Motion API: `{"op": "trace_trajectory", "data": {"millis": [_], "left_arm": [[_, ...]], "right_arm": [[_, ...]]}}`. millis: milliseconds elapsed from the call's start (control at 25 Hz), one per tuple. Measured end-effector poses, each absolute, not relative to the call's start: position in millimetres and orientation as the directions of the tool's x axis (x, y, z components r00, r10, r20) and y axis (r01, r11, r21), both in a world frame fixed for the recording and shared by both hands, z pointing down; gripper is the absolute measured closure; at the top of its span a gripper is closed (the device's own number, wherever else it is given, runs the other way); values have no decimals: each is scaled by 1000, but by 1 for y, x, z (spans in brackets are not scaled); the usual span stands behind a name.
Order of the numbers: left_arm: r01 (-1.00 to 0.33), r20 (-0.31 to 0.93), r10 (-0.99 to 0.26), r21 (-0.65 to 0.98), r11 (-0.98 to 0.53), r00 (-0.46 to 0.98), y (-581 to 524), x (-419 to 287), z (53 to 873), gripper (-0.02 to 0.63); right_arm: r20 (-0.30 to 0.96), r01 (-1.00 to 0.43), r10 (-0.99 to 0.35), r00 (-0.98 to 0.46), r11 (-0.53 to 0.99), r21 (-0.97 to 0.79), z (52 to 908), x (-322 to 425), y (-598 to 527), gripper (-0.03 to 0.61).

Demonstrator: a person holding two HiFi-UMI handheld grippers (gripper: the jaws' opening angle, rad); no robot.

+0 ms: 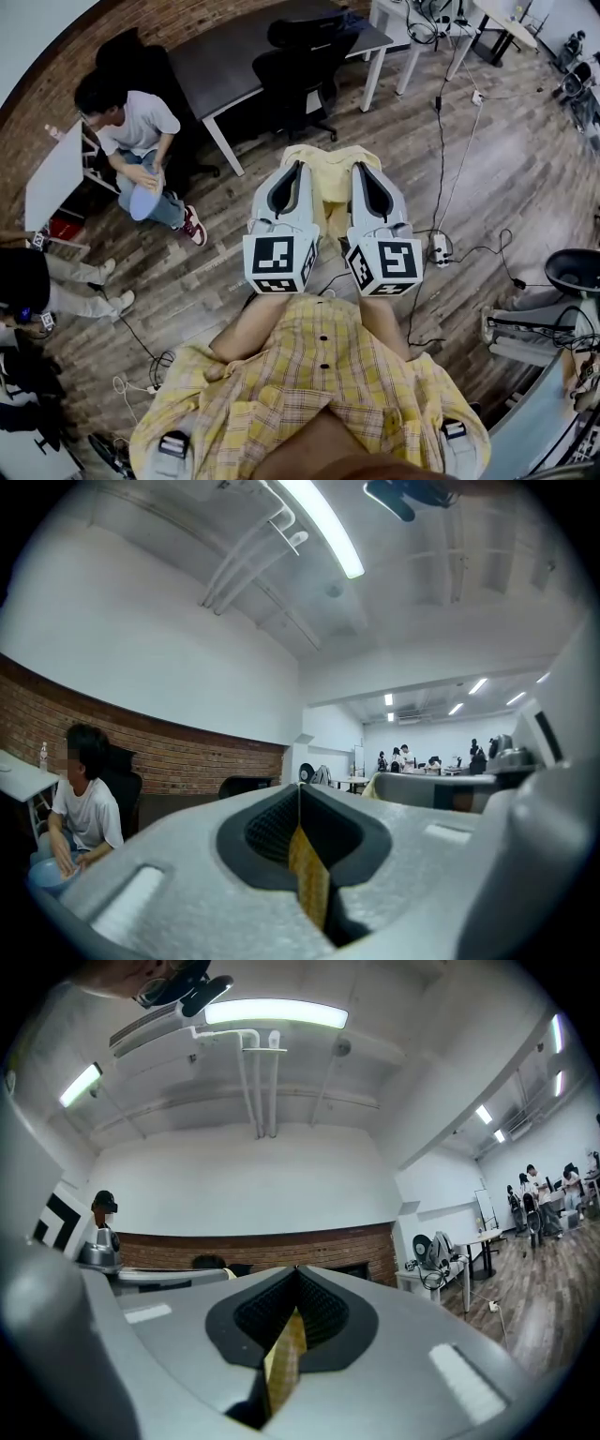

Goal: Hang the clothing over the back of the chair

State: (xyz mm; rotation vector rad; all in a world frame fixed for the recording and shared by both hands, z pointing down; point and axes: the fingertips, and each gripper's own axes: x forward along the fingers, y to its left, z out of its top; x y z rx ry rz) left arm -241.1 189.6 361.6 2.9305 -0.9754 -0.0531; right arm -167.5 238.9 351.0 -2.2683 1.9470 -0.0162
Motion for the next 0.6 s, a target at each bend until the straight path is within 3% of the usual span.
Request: {"op": "trace_trajectory", "data": {"millis": [600], "left_arm": [[-647, 15, -647, 8, -762, 762, 212, -207, 368, 603]], "right_arm": [[-118, -986, -991, 55, -35, -164, 349, -142, 244, 571]]}}
